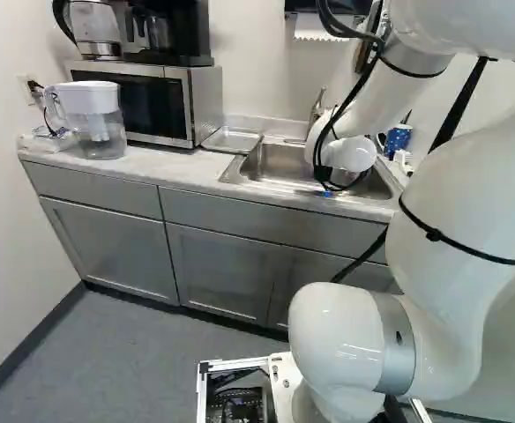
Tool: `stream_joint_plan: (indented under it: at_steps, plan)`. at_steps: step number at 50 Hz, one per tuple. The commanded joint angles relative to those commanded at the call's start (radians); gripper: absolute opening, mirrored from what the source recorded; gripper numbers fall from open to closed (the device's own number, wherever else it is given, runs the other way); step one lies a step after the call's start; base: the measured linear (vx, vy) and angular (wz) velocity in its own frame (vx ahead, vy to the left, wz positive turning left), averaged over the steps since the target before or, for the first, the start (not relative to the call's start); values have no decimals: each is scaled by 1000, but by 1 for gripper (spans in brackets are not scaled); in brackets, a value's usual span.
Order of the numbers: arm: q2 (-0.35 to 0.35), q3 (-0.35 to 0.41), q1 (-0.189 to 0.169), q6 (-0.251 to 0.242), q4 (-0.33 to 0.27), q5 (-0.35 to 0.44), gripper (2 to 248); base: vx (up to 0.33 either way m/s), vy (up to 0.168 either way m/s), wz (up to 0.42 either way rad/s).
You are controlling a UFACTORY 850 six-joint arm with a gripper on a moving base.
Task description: Rinse the cup and place it in the tray
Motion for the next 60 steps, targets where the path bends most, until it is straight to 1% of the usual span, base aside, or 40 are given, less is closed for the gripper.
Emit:
stream_joint_plan:
  at_steps: [60]
  plan:
    - [0,0,0,0,0,0,123,0,0,0]
